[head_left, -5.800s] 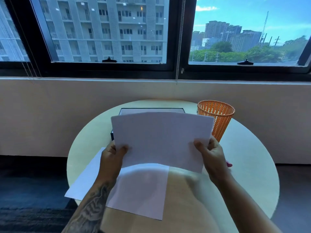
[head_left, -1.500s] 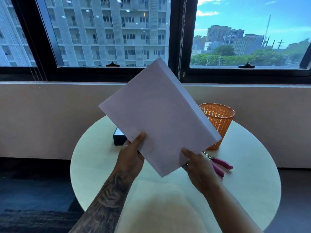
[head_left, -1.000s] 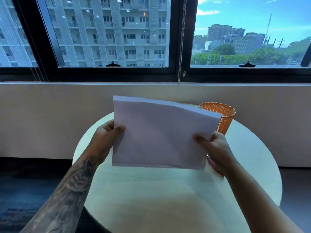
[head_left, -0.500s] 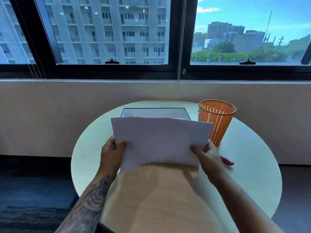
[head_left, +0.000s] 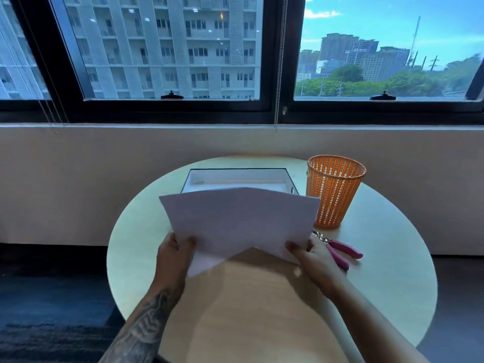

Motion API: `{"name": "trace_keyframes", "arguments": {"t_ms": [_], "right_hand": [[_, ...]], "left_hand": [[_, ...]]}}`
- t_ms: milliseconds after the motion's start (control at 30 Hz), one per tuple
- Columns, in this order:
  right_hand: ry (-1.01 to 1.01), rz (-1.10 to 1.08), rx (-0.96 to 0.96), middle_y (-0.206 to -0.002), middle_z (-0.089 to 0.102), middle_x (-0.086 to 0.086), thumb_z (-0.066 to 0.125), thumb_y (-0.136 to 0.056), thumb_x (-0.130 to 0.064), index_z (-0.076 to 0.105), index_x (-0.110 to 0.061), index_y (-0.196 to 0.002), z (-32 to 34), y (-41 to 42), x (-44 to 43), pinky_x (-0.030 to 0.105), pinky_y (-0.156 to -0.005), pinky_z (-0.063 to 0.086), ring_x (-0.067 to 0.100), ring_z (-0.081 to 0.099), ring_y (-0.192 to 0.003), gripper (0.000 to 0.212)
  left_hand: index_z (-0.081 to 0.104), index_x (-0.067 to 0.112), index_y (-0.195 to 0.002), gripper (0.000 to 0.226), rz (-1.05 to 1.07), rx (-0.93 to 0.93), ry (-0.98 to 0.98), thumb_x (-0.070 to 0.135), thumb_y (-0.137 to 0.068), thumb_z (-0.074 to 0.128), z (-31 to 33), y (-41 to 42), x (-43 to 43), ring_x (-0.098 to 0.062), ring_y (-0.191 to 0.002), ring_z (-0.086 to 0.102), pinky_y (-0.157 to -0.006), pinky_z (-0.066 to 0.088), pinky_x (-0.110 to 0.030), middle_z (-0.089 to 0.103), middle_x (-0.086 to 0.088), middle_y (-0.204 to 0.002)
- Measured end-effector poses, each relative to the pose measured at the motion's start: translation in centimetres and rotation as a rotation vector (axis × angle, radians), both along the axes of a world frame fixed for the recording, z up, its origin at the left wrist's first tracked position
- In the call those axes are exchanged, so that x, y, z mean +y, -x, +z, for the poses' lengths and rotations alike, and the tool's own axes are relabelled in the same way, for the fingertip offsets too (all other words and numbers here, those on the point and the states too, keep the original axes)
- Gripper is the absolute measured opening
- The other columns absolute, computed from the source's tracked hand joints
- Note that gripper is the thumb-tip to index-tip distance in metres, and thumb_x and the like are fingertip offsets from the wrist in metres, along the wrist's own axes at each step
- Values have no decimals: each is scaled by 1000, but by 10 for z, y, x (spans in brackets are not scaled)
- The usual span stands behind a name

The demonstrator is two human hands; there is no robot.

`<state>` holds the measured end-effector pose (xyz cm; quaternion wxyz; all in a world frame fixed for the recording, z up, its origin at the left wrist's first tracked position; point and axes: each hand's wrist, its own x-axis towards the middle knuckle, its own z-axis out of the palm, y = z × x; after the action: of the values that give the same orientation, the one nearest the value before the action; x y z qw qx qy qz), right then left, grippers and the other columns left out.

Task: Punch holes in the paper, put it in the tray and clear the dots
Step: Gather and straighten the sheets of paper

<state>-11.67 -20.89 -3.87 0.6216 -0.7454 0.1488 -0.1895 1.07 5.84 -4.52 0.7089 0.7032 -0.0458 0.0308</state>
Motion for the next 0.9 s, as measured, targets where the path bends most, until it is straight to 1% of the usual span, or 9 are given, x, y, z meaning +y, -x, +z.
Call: {"name": "trace_keyframes", "arguments": {"t_ms": [67,300,367,433,500,567,700,800,900], "right_hand": [[46,6,31,-99,80,-6,70,-94,-21,73,-24,-102,3,0,-1,37,-85,59,16,75,-94,9],[-197,122,-20,-88,79,3,68,-92,-14,72,-7,-105,34,-1,-9,29,-69,58,18,74,-81,15],[-332,101,-84,-90,79,6,66,-92,-8,71,-1,-106,32,-2,-3,24,-68,57,17,74,-82,16],[-507,62,-146,-97,79,9,62,-94,-1,69,1,-108,27,-5,7,23,-72,59,18,76,-89,16],[-635,38,-163,-104,79,12,57,-96,2,66,0,-113,23,-9,18,28,-77,62,21,76,-93,20],[-673,24,-146,-114,76,13,55,-98,0,64,-2,-121,18,-13,31,37,-89,60,26,73,-103,25],[-714,-3,-98,-117,75,15,59,-96,-6,68,-7,-120,2,-17,59,49,-98,52,31,71,-107,25],[-792,10,-98,-118,73,20,61,-96,-6,68,-3,-120,-7,-15,76,55,-101,52,40,68,-111,25],[-806,35,-111,-119,72,23,60,-96,-5,67,1,-121,-9,-15,78,55,-101,52,42,68,-112,27]], "left_hand": [[69,19,-87,8,5,-5,-34,17,-88,61,8,-1,1,-21,-84,68,-67,51,-34,75,0,-93],[70,25,-93,13,-108,-192,-89,23,-81,66,58,-29,14,-20,-80,66,-62,52,-29,73,0,-94],[59,28,-122,37,15,-212,6,24,-87,73,57,-31,14,-12,-100,65,-70,52,-20,62,2,-127],[37,23,-146,72,176,-143,175,46,-87,72,48,-24,11,-7,-118,58,-92,50,-29,45,1,-149],[37,23,-145,100,110,-25,302,75,-67,72,28,-12,1,-22,-124,58,-101,48,-48,52,-4,-146],[46,26,-140,108,-122,113,391,81,-53,75,14,9,-15,-26,-115,66,-88,50,-45,64,1,-133],[57,17,-135,77,-350,281,448,61,-74,74,8,37,-50,-32,-110,69,-85,54,-48,70,-10,-127],[64,10,-123,41,-304,290,436,33,-90,68,9,45,-65,-30,-103,72,-90,56,-48,76,-11,-113],[67,11,-119,30,-242,256,339,17,-91,71,0,44,-71,-29,-104,72,-96,55,-50,76,-8,-111]]}}
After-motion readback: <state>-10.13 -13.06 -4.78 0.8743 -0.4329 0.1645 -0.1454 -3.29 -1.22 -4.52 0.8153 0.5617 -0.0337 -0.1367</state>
